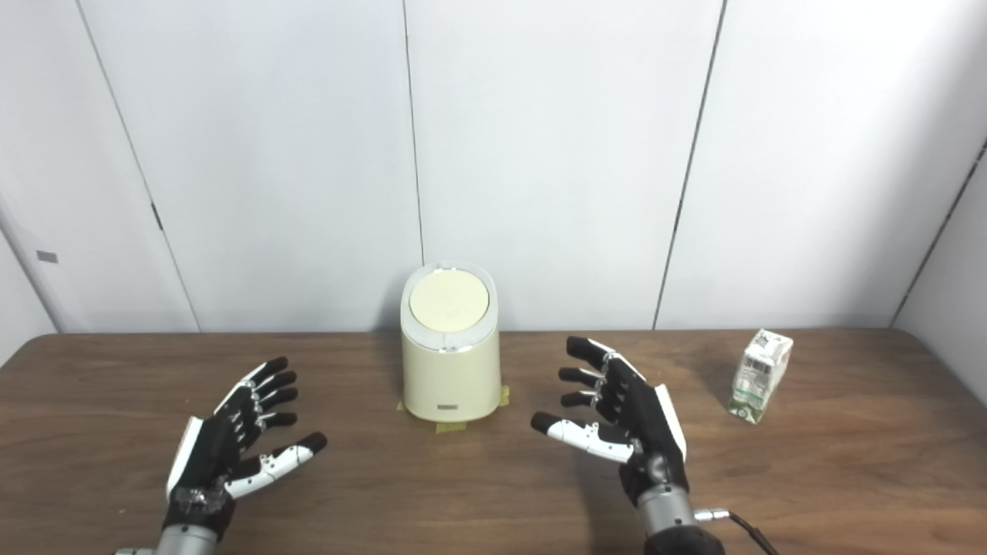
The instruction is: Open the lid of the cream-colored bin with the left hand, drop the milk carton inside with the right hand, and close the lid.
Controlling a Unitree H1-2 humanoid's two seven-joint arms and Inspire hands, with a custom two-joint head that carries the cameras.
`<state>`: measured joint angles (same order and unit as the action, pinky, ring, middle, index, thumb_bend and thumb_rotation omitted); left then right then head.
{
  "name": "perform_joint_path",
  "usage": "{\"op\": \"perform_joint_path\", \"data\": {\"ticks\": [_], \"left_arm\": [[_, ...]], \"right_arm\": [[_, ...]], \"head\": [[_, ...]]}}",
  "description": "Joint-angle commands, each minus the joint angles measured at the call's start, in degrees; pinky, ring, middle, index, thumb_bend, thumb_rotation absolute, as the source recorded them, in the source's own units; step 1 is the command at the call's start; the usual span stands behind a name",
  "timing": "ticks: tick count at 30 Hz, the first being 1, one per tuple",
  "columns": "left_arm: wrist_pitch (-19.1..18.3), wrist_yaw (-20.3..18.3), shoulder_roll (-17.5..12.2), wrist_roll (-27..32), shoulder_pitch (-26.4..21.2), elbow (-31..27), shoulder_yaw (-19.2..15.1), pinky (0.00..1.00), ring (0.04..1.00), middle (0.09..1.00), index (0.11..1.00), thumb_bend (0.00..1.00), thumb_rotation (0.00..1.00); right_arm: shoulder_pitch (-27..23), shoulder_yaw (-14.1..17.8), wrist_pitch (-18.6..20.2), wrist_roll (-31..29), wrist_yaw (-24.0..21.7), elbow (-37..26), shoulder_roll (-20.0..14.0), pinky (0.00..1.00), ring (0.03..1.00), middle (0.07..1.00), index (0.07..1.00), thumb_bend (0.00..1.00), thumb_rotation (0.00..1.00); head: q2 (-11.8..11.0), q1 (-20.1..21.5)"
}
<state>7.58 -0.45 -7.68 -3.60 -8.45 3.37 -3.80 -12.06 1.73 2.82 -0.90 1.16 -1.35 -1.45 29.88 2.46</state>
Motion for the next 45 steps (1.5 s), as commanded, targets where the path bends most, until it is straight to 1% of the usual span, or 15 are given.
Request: {"op": "perform_joint_path", "data": {"ticks": [1,14,16,18,20,22,24,27,29,31,33,36,39,42,45], "left_arm": [[1.95,-0.02,-0.50,0.65,-2.27,-0.69,-0.14,0.69,0.800,0.834,0.864,0.75,0.09],[2.35,0.29,-0.37,0.48,-2.46,-0.12,0.04,0.71,0.803,0.828,0.859,0.76,0.10],[2.20,0.73,-0.29,-0.43,-2.74,-0.38,0.22,0.76,0.819,0.835,0.864,0.76,0.14],[1.45,1.29,-0.10,-1.59,-3.36,-1.27,0.47,0.83,0.844,0.848,0.878,0.80,0.24],[0.23,1.74,0.22,-2.64,-4.40,-2.10,0.69,0.88,0.886,0.882,0.907,0.84,0.31],[-3.41,1.65,0.53,-3.59,-6.65,-3.54,1.10,0.94,0.936,0.929,0.951,0.87,0.36],[-6.58,1.59,0.67,-4.84,-9.13,-4.33,1.58,0.99,0.978,0.967,0.990,0.89,0.39],[-11.58,2.40,0.81,-8.44,-13.42,-4.82,2.66,1.00,0.998,0.996,0.999,0.91,0.41],[-15.08,3.39,1.26,-10.62,-16.47,-4.56,3.27,0.98,1.000,0.998,1.000,0.91,0.40],[-17.92,3.97,1.77,-11.93,-19.59,-3.90,3.74,0.94,1.000,1.000,1.000,0.92,0.39],[-19.30,4.27,2.24,-12.40,-22.46,-2.74,4.08,0.92,1.000,1.000,1.000,0.90,0.35],[-20.55,4.93,2.56,-13.90,-25.89,-0.87,4.80,0.91,1.000,1.000,1.000,0.90,0.34],[-21.29,5.80,2.70,-15.68,-28.95,1.36,5.79,0.93,1.000,1.000,1.000,0.90,0.36],[-21.49,6.61,3.00,-16.83,-31.48,3.79,6.67,0.89,1.000,1.000,1.000,0.91,0.36],[-22.41,7.43,3.27,-18.43,-33.51,5.71,7.54,0.86,1.000,1.000,1.000,0.91,0.37]], "right_arm": [[-2.28,-0.15,-1.33,0.36,-0.10,-1.67,-0.13,0.55,0.683,0.791,0.732,0.76,0.00],[-2.42,0.06,-1.60,-0.23,-0.13,-0.93,0.19,0.55,0.663,0.787,0.728,0.76,0.00],[-2.52,0.03,-1.57,-0.14,-0.07,-0.55,0.19,0.55,0.660,0.787,0.727,0.76,0.00],[-2.56,-0.17,-1.66,0.53,0.09,-0.22,0.02,0.57,0.662,0.787,0.730,0.77,0.00],[-2.58,-0.38,-1.97,1.16,0.15,0.06,-0.20,0.58,0.662,0.787,0.734,0.76,0.00],[-2.64,-0.42,-2.29,1.38,0.12,0.44,-0.30,0.58,0.664,0.788,0.735,0.76,0.00],[-2.68,-0.32,-2.55,1.33,-0.03,0.76,-0.32,0.59,0.666,0.787,0.736,0.76,0.00],[-2.72,-0.18,-2.82,1.26,-0.03,1.09,-0.28,0.58,0.664,0.790,0.736,0.75,0.00],[-2.73,-0.16,-2.88,1.29,-0.02,1.08,-0.26,0.59,0.664,0.791,0.735,0.76,0.00],[-2.71,-0.13,-2.66,1.17,-0.01,0.91,-0.13,0.60,0.666,0.791,0.736,0.75,0.00],[-2.75,-0.09,-2.50,1.18,0.11,0.85,-0.01,0.59,0.672,0.795,0.740,0.76,0.00],[-2.77,0.00,-2.55,0.99,0.20,0.89,0.19,0.59,0.674,0.796,0.739,0.76,0.00],[-2.76,0.01,-2.51,0.97,0.29,0.76,0.34,0.59,0.663,0.788,0.735,0.76,0.00],[-2.76,-0.12,-2.45,1.33,0.50,0.52,0.39,0.61,0.661,0.789,0.730,0.75,0.00],[-2.79,-0.18,-2.37,1.25,0.77,0.29,0.61,0.59,0.655,0.787,0.729,0.75,0.00]], "head": [[0.02,0.04],[-0.51,-0.24],[-0.82,-0.28],[-0.94,-0.30],[-1.07,-0.30],[-1.27,-0.38],[-1.36,-0.45],[-1.56,-0.58],[-1.61,-0.63],[-1.67,-0.57],[-1.67,-0.51],[-1.66,-0.43],[-1.64,-0.53],[-1.66,-0.38],[-1.60,0.00]]}}
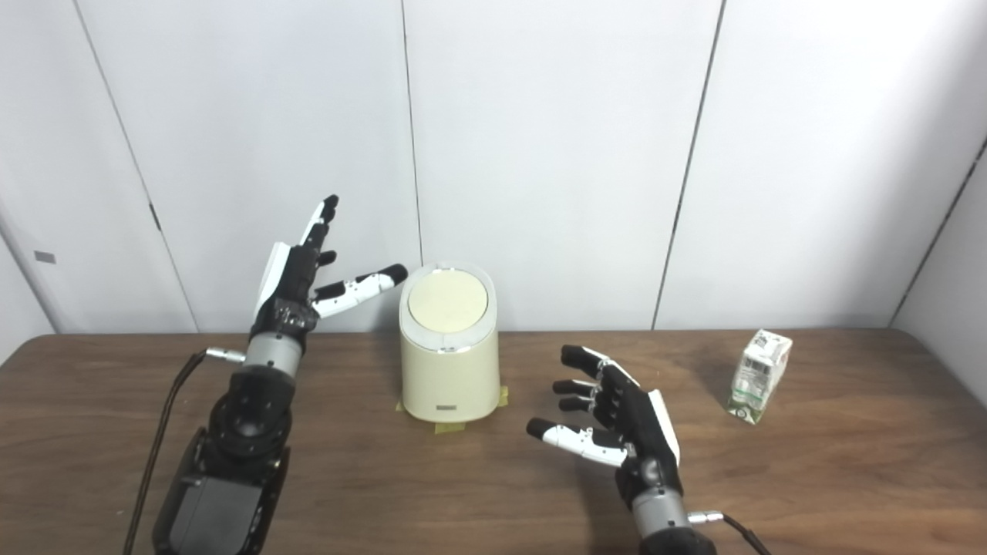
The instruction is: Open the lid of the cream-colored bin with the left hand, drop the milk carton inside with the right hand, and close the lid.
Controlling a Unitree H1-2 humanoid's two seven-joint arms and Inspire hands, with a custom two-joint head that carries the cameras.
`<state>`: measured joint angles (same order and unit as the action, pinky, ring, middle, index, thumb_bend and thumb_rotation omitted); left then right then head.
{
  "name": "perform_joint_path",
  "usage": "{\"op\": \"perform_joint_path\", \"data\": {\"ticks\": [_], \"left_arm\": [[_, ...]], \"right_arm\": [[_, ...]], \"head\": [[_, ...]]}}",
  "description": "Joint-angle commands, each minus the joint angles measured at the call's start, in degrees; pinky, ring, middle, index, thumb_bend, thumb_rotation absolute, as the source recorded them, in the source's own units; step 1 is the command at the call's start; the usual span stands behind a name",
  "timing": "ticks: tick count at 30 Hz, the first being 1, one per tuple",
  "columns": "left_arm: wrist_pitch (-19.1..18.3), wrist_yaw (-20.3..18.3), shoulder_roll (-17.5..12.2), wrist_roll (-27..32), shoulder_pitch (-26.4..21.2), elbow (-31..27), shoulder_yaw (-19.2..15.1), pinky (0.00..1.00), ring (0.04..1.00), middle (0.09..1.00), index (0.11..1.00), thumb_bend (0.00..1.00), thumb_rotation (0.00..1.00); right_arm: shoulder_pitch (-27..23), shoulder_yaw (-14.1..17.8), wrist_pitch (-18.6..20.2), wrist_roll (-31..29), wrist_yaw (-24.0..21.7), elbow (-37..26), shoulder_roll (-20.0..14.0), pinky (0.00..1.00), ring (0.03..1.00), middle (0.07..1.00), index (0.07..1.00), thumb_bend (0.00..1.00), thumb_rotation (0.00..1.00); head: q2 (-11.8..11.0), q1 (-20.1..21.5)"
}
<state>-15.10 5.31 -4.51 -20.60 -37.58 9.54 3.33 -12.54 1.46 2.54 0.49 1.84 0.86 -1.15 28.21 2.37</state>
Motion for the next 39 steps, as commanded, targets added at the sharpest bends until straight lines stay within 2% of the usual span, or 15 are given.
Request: {"op": "perform_joint_path", "data": {"ticks": [1,7,11,14,17,20,24,32,35,39], "left_arm": [[0.33,2.11,0.18,-2.06,-5.02,0.25,0.72,0.85,0.998,1.000,1.000,0.91,0.37],[-0.41,2.53,0.28,-3.53,-6.91,2.86,2.19,0.80,0.961,1.000,1.000,0.92,0.36],[-0.96,3.44,0.60,-4.77,-8.09,5.47,3.06,0.80,0.975,1.000,1.000,0.94,0.33],[-1.26,3.91,0.27,-6.59,-8.56,6.85,4.35,0.83,0.973,1.000,1.000,0.96,0.32],[-0.49,3.44,-0.52,-7.60,-8.61,7.76,5.66,0.92,0.995,1.000,1.000,0.97,0.31],[-0.86,3.21,-1.27,-9.44,-8.84,8.56,7.41,0.98,1.000,1.000,1.000,0.99,0.31],[-1.49,3.25,-2.31,-12.35,-9.09,9.48,9.85,0.99,1.000,1.000,1.000,1.00,0.31],[-1.32,3.78,-3.04,-14.29,-8.61,10.78,11.53,1.00,1.000,1.000,1.000,1.00,0.30],[-1.92,3.39,-3.83,-16.79,-8.57,11.02,13.29,1.00,1.000,1.000,1.000,1.00,0.33],[-3.45,3.70,-5.36,-23.09,-8.94,11.45,17.40,0.98,1.000,1.000,1.000,1.00,0.32]], "right_arm": [[-2.30,0.10,-1.87,-0.08,0.25,-2.09,0.42,0.59,0.651,0.785,0.728,0.75,0.00],[-2.35,0.23,-1.49,0.07,0.91,-2.32,0.73,0.59,0.634,0.784,0.721,0.75,0.00],[-2.34,0.27,-1.35,-0.15,1.10,-2.58,1.06,0.56,0.636,0.795,0.723,0.74,0.00],[-2.31,0.20,-1.43,-0.04,1.31,-2.91,1.39,0.54,0.630,0.797,0.720,0.75,0.00],[-2.18,0.05,-1.15,0.33,1.57,-3.41,1.64,0.58,0.629,0.794,0.722,0.76,0.00],[-2.15,-0.13,-0.92,0.97,1.78,-3.87,1.82,0.56,0.629,0.794,0.723,0.75,0.00],[-2.10,-0.27,-1.07,1.45,1.78,-4.13,1.99,0.55,0.629,0.793,0.726,0.75,0.00],[-2.38,-0.55,-0.88,2.32,2.16,-4.22,2.40,0.57,0.634,0.787,0.725,0.75,0.00],[-2.53,-0.62,-0.83,2.84,2.53,-4.17,2.75,0.58,0.629,0.783,0.723,0.76,0.00],[-2.64,-0.70,-1.02,3.07,2.80,-4.28,3.03,0.55,0.613,0.777,0.721,0.76,0.00]], "head": [[0.14,0.06],[0.29,0.26],[0.36,0.55],[0.43,0.79],[0.58,1.10],[0.74,1.29],[0.94,1.44],[1.11,1.81],[1.15,1.97],[1.16,1.99]]}}
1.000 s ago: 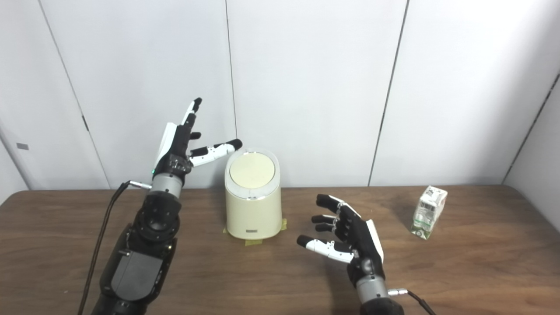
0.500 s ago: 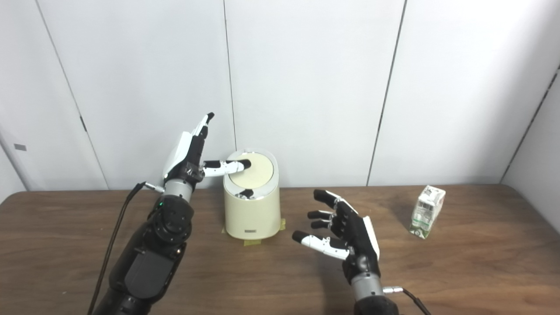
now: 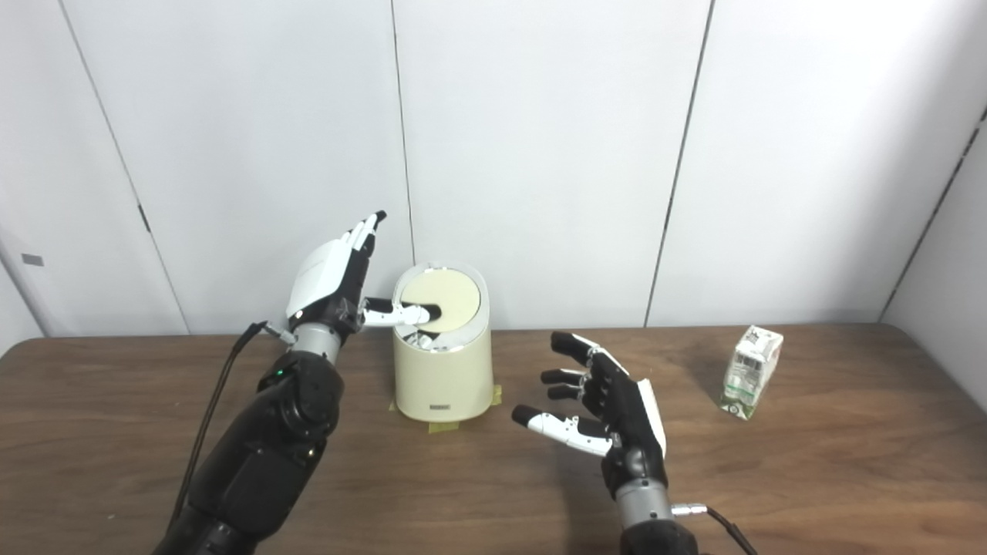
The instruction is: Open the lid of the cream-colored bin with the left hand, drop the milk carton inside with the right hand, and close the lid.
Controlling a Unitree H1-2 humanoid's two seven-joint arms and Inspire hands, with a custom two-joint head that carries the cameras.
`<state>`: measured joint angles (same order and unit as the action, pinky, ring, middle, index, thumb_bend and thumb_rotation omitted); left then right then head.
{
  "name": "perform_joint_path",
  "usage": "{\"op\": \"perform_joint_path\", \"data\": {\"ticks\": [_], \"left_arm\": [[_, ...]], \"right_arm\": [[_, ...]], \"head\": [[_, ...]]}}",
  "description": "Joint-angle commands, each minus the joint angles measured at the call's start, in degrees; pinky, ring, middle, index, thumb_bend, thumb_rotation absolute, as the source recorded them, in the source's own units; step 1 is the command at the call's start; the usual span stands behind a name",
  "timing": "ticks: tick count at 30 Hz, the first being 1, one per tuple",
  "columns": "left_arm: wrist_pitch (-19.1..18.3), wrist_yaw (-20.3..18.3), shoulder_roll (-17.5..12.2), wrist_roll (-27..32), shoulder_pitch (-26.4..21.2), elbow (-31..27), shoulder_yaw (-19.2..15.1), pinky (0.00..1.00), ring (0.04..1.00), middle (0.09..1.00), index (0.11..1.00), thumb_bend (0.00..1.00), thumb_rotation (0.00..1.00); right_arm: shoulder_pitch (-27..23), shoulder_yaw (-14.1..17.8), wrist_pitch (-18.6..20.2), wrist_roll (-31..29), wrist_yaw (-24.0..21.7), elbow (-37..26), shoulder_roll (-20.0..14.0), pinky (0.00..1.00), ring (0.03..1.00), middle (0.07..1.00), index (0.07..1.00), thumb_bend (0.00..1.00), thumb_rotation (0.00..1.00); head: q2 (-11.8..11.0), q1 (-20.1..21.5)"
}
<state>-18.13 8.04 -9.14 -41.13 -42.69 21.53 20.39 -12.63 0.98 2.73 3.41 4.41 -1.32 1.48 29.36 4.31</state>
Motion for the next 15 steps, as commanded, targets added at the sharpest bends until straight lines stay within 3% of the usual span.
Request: {"op": "perform_joint_path", "data": {"ticks": [1,7,15], "left_arm": [[-0.52,1.31,-1.14,-4.54,-3.99,-0.24,1.59,0.97,1.000,1.000,1.000,1.00,0.31],[-0.35,1.91,-2.30,-10.30,-4.20,0.51,5.26,0.98,1.000,1.000,1.000,1.00,0.29],[-2.07,-1.86,-3.97,-16.31,-4.92,1.10,8.94,1.00,1.000,1.000,1.000,1.00,0.28]], "right_arm": [[-2.53,-0.17,-1.16,-0.12,0.18,-2.19,0.52,0.55,0.610,0.776,0.720,0.76,0.00],[-2.56,-0.38,-1.25,0.09,0.00,-2.33,0.58,0.54,0.600,0.769,0.722,0.76,0.00],[-2.56,-0.84,-1.25,1.37,0.24,-2.65,0.44,0.57,0.592,0.754,0.721,0.76,0.00]], "head": [[0.04,0.09],[0.18,0.24],[0.28,0.23]]}}
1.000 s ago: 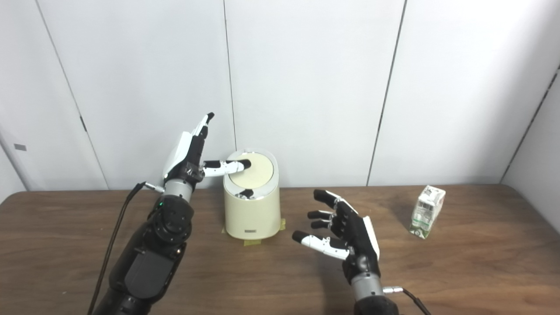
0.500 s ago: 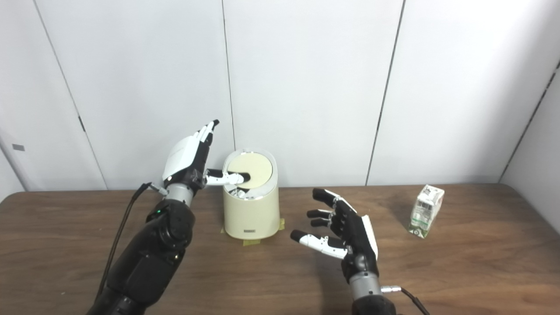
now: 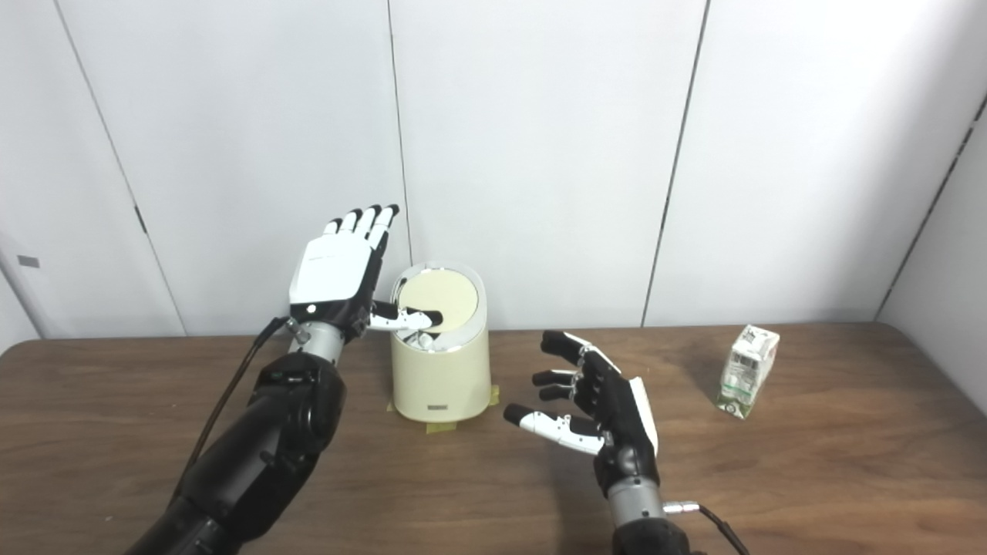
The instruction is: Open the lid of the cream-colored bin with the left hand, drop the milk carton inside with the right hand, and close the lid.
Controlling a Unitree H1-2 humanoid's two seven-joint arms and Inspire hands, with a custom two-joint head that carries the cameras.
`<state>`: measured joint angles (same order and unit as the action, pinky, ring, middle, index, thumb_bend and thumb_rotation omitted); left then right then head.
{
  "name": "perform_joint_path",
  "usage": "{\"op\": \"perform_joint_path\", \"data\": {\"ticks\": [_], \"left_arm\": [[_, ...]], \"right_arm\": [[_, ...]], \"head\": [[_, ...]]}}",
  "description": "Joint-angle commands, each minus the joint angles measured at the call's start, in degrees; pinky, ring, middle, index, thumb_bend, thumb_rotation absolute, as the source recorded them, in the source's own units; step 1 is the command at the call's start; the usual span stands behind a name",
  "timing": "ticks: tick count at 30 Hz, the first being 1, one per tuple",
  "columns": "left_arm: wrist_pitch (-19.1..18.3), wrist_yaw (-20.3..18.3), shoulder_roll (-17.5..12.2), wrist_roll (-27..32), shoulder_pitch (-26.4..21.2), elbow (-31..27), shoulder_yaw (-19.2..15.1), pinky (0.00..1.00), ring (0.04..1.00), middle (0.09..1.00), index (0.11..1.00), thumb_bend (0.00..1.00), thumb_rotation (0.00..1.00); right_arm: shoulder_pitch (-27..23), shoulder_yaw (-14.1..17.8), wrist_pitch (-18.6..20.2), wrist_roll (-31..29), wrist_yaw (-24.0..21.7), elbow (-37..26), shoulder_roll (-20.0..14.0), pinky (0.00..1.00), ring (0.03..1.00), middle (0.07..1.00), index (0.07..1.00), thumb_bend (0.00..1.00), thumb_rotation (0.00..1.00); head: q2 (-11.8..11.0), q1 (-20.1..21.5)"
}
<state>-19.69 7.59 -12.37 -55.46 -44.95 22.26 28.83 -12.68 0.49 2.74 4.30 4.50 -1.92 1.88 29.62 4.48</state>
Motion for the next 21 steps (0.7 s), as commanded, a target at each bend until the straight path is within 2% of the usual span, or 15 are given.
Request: {"op": "perform_joint_path", "data": {"ticks": [1,8,12,15,17,19,21], "left_arm": [[-0.59,-2.27,-1.14,-2.74,-2.79,0.34,1.10,1.00,1.000,1.000,1.000,1.00,0.28],[-1.05,-6.64,-2.72,-6.60,-2.36,-0.03,3.73,1.00,1.000,1.000,1.000,1.00,0.27],[-1.25,-7.11,-2.18,-5.15,-1.41,-0.30,2.23,1.00,1.000,1.000,1.000,1.00,0.30],[-1.51,-6.10,-0.53,-0.79,-0.51,-1.76,-1.99,0.97,1.000,1.000,1.000,1.00,0.38],[-0.21,-4.18,1.80,6.05,0.88,-4.09,-7.91,0.97,1.000,1.000,1.000,1.00,0.42],[0.98,-3.16,3.80,11.64,2.61,-7.04,-12.83,0.97,1.000,1.000,1.000,1.00,0.44],[2.17,-3.09,5.19,16.58,4.99,-11.09,-16.79,0.93,1.000,1.000,1.000,1.00,0.49]], "right_arm": [[-2.51,-0.35,-1.24,0.47,0.12,-2.05,0.06,0.57,0.591,0.754,0.722,0.76,0.00],[-2.33,-0.56,-1.17,1.00,0.09,-2.20,0.03,0.56,0.587,0.760,0.724,0.75,0.00],[-2.27,-0.51,-1.32,0.92,0.02,-2.05,0.05,0.56,0.583,0.757,0.723,0.76,0.00],[-2.25,-0.45,-1.45,0.59,-0.14,-1.88,0.01,0.56,0.579,0.759,0.721,0.75,0.00],[-2.25,-0.49,-1.60,0.74,-0.09,-1.70,-0.02,0.53,0.574,0.761,0.723,0.75,0.00],[-2.28,-0.48,-1.90,0.60,-0.15,-1.44,-0.02,0.50,0.568,0.762,0.722,0.75,0.00],[-2.33,-0.51,-2.28,0.32,-0.32,-1.18,-0.04,0.50,0.563,0.765,0.724,0.73,0.00]], "head": [[0.01,0.08],[-0.12,0.06],[-0.21,0.00],[-0.25,-0.18],[-0.32,-0.45],[-0.31,-0.59],[-0.33,-0.75]]}}
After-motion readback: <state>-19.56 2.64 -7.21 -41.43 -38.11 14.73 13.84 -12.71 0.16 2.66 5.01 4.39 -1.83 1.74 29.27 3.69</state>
